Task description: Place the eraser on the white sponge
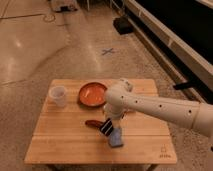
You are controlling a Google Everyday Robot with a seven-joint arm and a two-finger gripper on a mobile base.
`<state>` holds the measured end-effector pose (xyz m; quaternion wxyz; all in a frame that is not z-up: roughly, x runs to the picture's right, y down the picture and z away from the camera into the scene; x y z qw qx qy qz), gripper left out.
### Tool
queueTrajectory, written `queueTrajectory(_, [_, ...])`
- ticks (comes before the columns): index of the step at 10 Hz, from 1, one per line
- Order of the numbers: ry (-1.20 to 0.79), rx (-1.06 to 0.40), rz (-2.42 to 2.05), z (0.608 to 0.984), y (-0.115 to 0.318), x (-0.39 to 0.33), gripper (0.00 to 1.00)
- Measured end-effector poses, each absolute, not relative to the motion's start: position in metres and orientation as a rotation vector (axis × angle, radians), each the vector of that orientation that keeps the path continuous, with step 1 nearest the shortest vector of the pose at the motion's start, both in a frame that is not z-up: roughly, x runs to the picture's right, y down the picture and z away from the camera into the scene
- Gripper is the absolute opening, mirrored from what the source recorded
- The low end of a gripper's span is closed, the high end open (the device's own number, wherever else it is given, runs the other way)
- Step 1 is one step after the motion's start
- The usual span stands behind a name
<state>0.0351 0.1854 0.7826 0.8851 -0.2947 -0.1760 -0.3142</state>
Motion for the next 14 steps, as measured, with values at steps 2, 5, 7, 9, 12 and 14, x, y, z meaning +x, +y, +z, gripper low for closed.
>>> queueTrajectory(2, [-0.368, -0.623, -0.617, 0.773, 0.201, 0.051, 0.20])
queueTrajectory(5, [-0.362, -0.635, -0.557, 0.771, 0.213, 0.076, 0.31])
queueTrajectory(7, [-0.358, -0.637, -0.546, 0.774, 0.216, 0.081, 0.52])
queueTrajectory(9, [-0.362, -0.637, -0.561, 0.771, 0.209, 0.069, 0.67])
queueTrajectory(12, [-0.355, -0.632, -0.550, 0.772, 0.202, 0.082, 0.68])
queueTrajectory(14, [-0.351, -0.638, -0.551, 0.771, 0.206, 0.086, 0.68])
